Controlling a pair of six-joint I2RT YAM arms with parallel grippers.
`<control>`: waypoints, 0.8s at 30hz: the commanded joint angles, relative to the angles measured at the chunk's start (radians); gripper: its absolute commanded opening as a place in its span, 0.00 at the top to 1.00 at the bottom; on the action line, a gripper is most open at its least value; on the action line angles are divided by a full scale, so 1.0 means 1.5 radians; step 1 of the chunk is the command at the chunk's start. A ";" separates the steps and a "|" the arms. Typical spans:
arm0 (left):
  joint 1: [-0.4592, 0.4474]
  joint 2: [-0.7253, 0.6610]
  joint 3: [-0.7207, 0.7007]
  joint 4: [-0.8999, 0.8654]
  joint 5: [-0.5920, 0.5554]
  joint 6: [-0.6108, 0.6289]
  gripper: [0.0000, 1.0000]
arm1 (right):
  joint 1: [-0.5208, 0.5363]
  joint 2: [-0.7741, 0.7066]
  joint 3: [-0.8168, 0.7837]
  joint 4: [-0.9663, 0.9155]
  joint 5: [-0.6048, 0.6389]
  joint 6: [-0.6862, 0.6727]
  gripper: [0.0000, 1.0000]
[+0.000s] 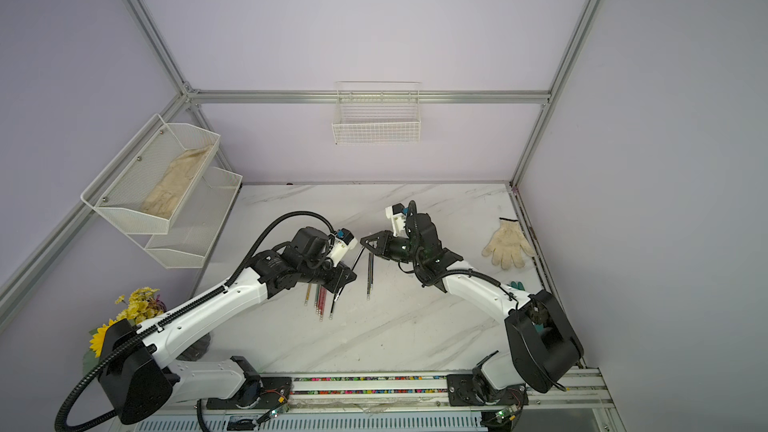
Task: Remove the protective cover of the pencils
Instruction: Remove the protective sleeve from the pencil.
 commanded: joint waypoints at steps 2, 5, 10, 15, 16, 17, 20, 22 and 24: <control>-0.003 -0.028 -0.028 -0.064 0.006 -0.006 1.00 | -0.058 -0.014 0.012 -0.011 0.121 -0.013 1.00; -0.003 -0.024 -0.028 -0.064 0.008 -0.005 1.00 | -0.066 -0.027 0.010 -0.012 0.149 -0.020 1.00; -0.003 -0.022 -0.027 -0.064 0.012 -0.001 1.00 | -0.072 -0.022 0.028 -0.019 0.143 -0.045 1.00; -0.003 -0.015 -0.017 -0.070 0.013 0.003 1.00 | -0.071 0.002 0.067 -0.041 0.084 -0.138 1.00; -0.003 -0.013 -0.015 -0.071 0.013 0.004 1.00 | -0.071 0.004 0.076 -0.067 0.099 -0.157 1.00; -0.002 -0.012 -0.013 -0.070 0.014 0.005 1.00 | -0.071 0.007 0.078 -0.084 0.106 -0.163 1.00; -0.003 -0.006 -0.009 -0.072 0.017 0.006 1.00 | -0.083 0.005 0.065 -0.076 0.091 -0.149 1.00; -0.003 -0.003 -0.007 -0.074 0.017 0.007 1.00 | -0.103 0.013 0.049 -0.030 0.027 -0.111 1.00; -0.003 0.000 -0.006 -0.075 0.017 0.008 1.00 | -0.116 0.017 0.025 0.032 -0.010 -0.066 1.00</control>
